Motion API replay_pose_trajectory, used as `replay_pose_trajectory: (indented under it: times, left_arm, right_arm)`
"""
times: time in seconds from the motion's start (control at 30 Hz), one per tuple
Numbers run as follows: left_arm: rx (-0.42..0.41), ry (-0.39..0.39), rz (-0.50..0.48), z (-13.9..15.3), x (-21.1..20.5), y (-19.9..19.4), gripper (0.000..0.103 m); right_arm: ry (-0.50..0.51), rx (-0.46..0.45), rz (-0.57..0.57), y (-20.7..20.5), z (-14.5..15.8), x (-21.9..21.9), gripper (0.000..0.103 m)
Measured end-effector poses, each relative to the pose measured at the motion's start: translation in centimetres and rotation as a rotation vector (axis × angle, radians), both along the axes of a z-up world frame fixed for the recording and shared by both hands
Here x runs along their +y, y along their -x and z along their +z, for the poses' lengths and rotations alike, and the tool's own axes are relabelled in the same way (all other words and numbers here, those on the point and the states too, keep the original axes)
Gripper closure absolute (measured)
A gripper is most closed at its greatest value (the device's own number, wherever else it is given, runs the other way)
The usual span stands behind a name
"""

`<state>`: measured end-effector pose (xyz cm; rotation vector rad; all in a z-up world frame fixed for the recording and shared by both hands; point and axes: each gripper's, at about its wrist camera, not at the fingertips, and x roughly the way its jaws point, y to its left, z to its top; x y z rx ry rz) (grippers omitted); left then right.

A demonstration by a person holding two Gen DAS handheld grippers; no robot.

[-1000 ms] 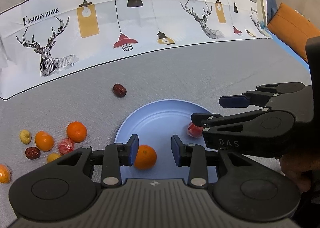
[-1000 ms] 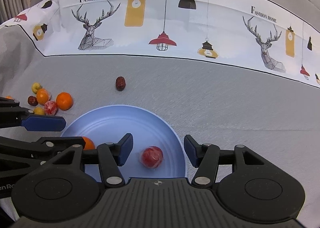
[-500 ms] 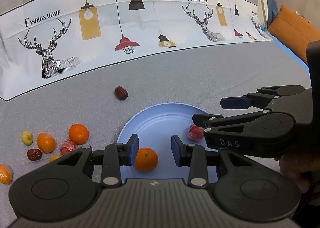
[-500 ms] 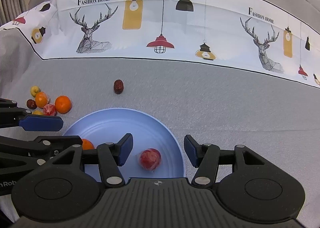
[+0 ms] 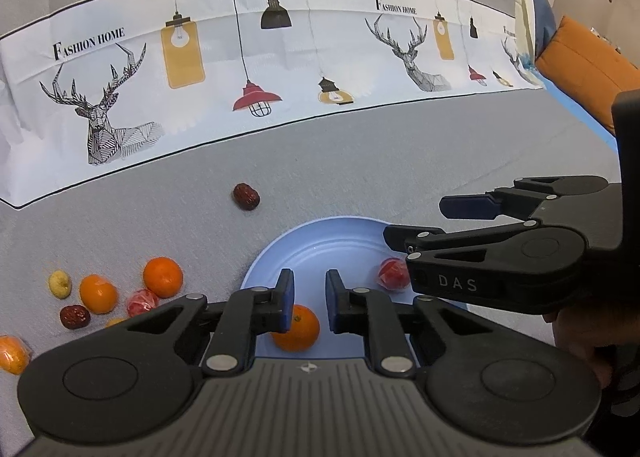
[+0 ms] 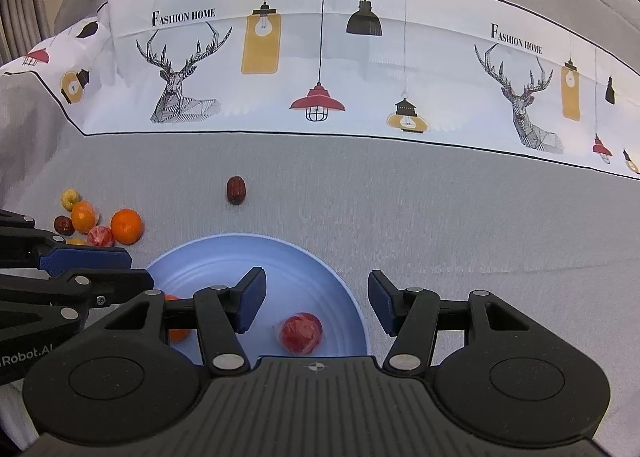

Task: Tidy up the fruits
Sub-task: 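Move the right gripper to the lone red date while the left returns to fruits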

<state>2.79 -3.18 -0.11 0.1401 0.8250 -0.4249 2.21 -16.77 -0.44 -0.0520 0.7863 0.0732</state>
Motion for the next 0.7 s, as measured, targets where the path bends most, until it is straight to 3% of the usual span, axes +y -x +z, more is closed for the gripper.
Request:
replay_pose_trajectory:
  times: [0.7]
  left_arm:
    - [-0.005,0.043,0.039,0.62,0.78,-0.28,0.085]
  right_arm:
    - [-0.027,-0.029,-0.006,-0.12,0.16,0.26,0.045]
